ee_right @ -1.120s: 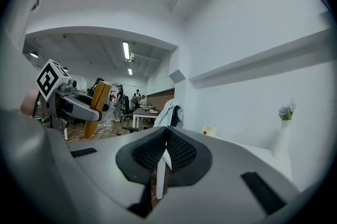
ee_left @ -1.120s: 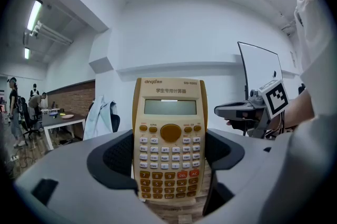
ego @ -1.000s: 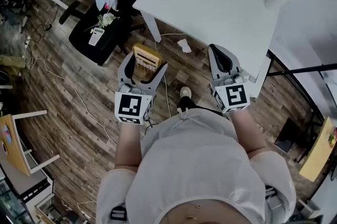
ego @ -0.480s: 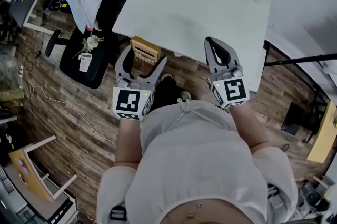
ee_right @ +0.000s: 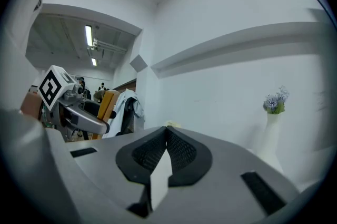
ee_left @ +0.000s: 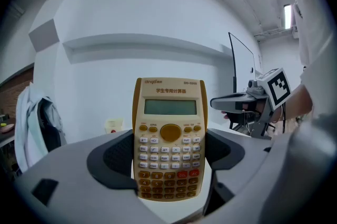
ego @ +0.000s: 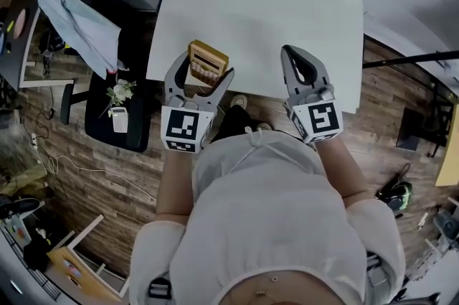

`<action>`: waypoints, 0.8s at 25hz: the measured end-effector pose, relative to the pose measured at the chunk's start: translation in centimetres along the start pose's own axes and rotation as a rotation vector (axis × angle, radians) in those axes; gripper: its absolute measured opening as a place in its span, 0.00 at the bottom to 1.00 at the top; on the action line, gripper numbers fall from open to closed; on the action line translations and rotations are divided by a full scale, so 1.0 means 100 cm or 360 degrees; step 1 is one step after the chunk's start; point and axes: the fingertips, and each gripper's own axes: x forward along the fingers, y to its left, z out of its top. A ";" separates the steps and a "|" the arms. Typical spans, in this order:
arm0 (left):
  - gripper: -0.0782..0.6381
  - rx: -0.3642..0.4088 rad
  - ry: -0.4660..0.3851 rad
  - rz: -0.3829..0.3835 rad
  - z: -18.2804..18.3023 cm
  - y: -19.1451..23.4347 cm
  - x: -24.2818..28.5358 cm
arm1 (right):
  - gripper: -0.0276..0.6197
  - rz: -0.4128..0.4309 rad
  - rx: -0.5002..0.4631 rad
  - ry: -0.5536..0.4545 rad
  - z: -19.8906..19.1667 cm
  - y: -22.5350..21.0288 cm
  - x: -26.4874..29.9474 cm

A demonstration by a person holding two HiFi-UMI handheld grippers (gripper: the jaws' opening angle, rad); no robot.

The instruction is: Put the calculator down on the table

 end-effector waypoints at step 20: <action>0.66 0.0116 0.0565 -0.0581 -0.130 0.035 0.167 | 0.05 -0.0433 0.0159 0.0333 -0.092 -0.050 0.077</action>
